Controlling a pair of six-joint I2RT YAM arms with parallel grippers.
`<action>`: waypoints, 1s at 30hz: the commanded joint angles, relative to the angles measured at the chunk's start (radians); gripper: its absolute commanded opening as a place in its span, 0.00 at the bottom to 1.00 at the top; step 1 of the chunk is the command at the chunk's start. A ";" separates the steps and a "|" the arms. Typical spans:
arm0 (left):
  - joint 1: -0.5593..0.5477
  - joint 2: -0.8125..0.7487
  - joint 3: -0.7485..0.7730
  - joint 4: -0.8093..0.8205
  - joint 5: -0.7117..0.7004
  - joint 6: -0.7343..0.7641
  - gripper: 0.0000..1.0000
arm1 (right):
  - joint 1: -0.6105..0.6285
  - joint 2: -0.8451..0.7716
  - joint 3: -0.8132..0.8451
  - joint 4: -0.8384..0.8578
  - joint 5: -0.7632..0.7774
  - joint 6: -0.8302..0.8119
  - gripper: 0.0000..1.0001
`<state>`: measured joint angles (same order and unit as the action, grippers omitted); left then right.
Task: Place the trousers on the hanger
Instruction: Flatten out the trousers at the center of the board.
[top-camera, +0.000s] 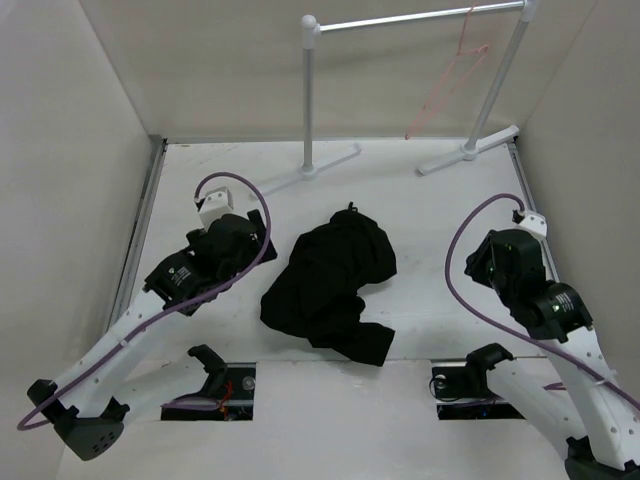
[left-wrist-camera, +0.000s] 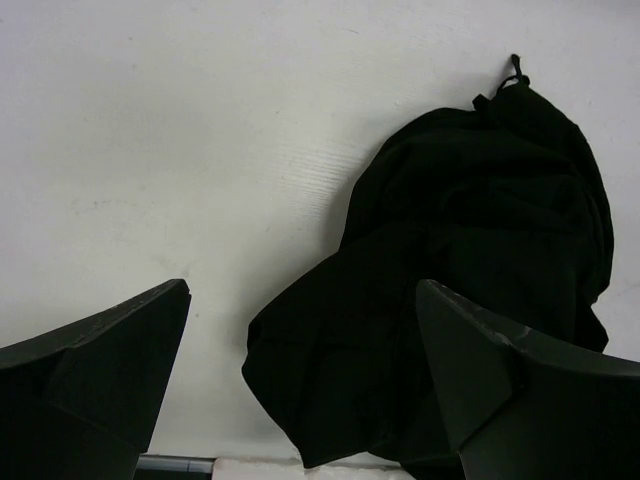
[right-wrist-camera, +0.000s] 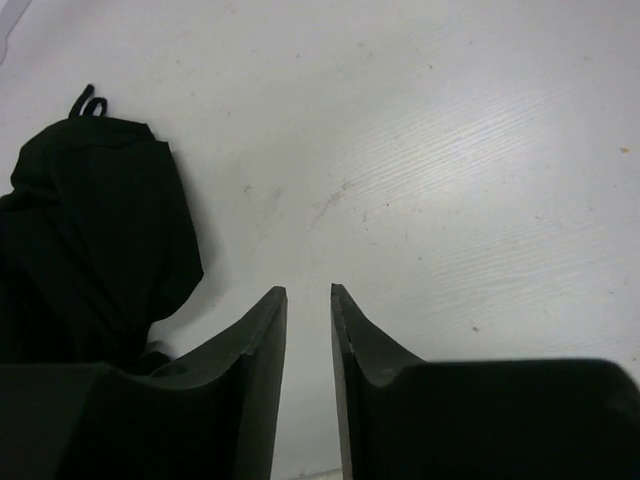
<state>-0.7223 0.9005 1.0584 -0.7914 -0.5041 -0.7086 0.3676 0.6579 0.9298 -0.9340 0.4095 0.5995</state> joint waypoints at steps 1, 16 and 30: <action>0.057 -0.044 0.028 0.015 0.010 -0.015 1.00 | -0.002 0.022 0.043 0.023 -0.009 -0.001 0.37; 0.074 -0.100 -0.104 0.207 0.159 -0.012 0.13 | -0.049 -0.023 -0.086 0.153 -0.290 0.043 0.12; -0.182 -0.265 -0.497 0.217 0.237 -0.252 0.75 | 0.041 0.455 -0.279 0.806 -0.489 0.201 0.66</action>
<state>-0.8776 0.6258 0.6132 -0.6300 -0.2867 -0.8757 0.3862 0.9981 0.6762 -0.4232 -0.0345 0.7311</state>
